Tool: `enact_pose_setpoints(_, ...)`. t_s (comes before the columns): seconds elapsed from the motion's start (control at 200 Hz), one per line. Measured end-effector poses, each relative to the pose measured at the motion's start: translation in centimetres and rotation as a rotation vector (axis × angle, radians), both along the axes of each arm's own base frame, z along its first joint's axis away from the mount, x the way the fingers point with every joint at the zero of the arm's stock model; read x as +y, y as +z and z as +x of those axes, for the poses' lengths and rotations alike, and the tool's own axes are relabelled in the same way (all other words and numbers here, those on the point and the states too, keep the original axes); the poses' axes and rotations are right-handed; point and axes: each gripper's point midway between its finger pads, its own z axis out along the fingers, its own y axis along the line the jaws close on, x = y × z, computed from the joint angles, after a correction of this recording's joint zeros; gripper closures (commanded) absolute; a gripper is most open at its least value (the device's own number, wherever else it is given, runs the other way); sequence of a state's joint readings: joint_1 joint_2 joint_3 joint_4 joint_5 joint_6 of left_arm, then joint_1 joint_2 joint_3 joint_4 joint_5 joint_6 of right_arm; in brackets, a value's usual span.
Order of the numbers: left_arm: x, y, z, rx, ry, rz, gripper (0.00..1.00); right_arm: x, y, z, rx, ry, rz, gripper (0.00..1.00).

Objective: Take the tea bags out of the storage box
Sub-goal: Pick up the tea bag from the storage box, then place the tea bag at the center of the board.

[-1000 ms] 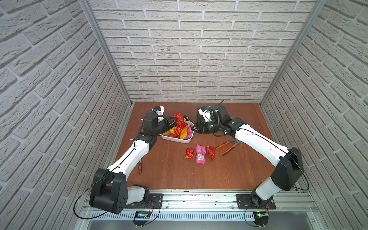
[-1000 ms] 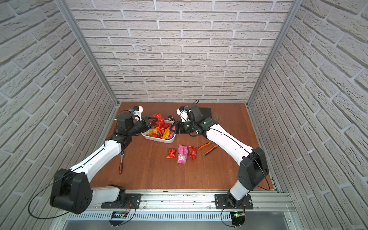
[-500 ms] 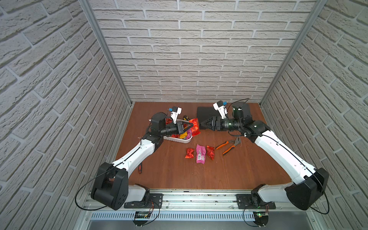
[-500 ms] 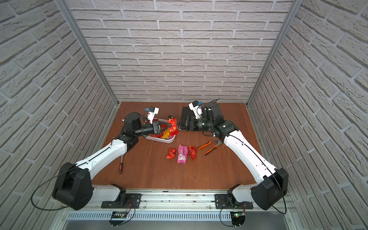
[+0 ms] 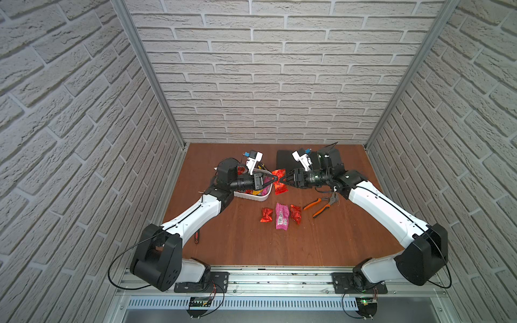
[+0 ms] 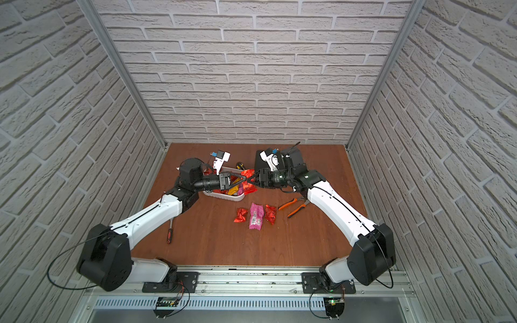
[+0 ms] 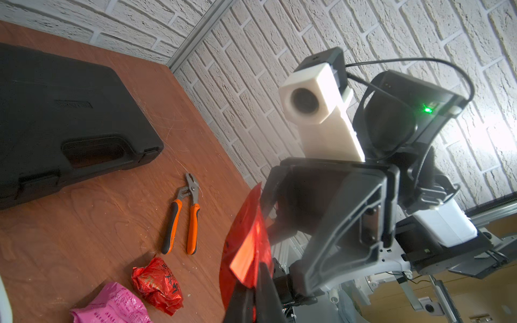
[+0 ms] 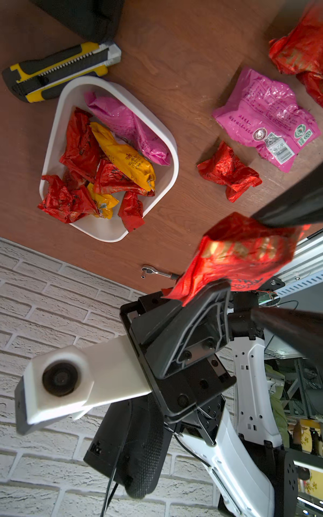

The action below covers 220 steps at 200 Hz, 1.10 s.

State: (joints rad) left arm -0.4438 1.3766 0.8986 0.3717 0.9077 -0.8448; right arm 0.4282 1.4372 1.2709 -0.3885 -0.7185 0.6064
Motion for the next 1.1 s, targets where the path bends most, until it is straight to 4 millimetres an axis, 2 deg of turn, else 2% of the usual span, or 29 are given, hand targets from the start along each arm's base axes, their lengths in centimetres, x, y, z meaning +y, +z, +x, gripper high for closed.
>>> enact_pose_setpoints(0.15, 0.0, 0.4, 0.3, -0.02, 0.005, 0.002, 1.0, -0.2, -0.1, 0.3, 0.003, -0.013, -0.004, 0.83)
enact_pose_setpoints(0.24, 0.0, 0.3, 0.6, -0.02, 0.022, 0.013, 0.9, -0.2, -0.1, 0.3, 0.002, -0.013, -0.003, 0.9)
enact_pose_setpoints(0.285, 0.1, 0.1, 0.7, -0.017, 0.031, 0.018, 0.74, -0.2, -0.1, 0.2, 0.003, -0.012, -0.004, 0.92)
enact_pose_setpoints(0.34, 0.3, -0.1, 1.0, -0.016, 0.046, 0.027, 0.44, -0.2, -0.2, 0.2, 0.006, -0.012, -0.004, 0.94)
enact_pose_setpoints(0.37, 0.4, -0.3, 1.2, -0.013, 0.059, 0.035, 0.31, -0.2, -0.2, 0.2, 0.005, -0.013, -0.004, 0.95)
enact_pose_setpoints(0.42, 0.9, -0.8, 1.8, 0.004, 0.096, 0.055, 0.22, -0.2, -0.2, 0.3, 0.006, -0.018, -0.006, 0.97)
enact_pose_setpoints(0.51, 2.3, -2.1, 3.1, 0.05, 0.198, 0.108, 0.18, -0.5, -0.9, 0.6, 0.015, -0.045, -0.022, 0.97)
enact_pose_setpoints(0.605, 5.6, -3.8, 4.9, 0.136, 0.413, 0.205, 0.2, -1.1, -2.6, 1.0, 0.057, -0.102, -0.054, 0.97)
enact_pose_setpoints(0.735, 12.2, -5.8, 5.9, 0.28, 0.742, 0.317, 0.24, -1.9, -6.6, 1.9, 0.169, -0.213, -0.098, 0.97)
enact_pose_setpoints(0.865, 17.0, -7.4, 5.4, 0.37, 0.94, 0.353, 0.25, -2.2, -11.1, 3.0, 0.285, -0.317, -0.133, 0.97)
enact_pose_setpoints(0.965, 18.4, -8.7, 4.8, 0.422, 0.993, 0.388, 0.25, -2.0, -13.5, 4.3, 0.335, -0.379, -0.143, 0.97)
enact_pose_setpoints(1.1, 19.1, -9.6, 4.5, 0.457, 1.012, 0.404, 0.26, -1.7, -15.8, 5.8, 0.377, -0.445, -0.145, 0.96)
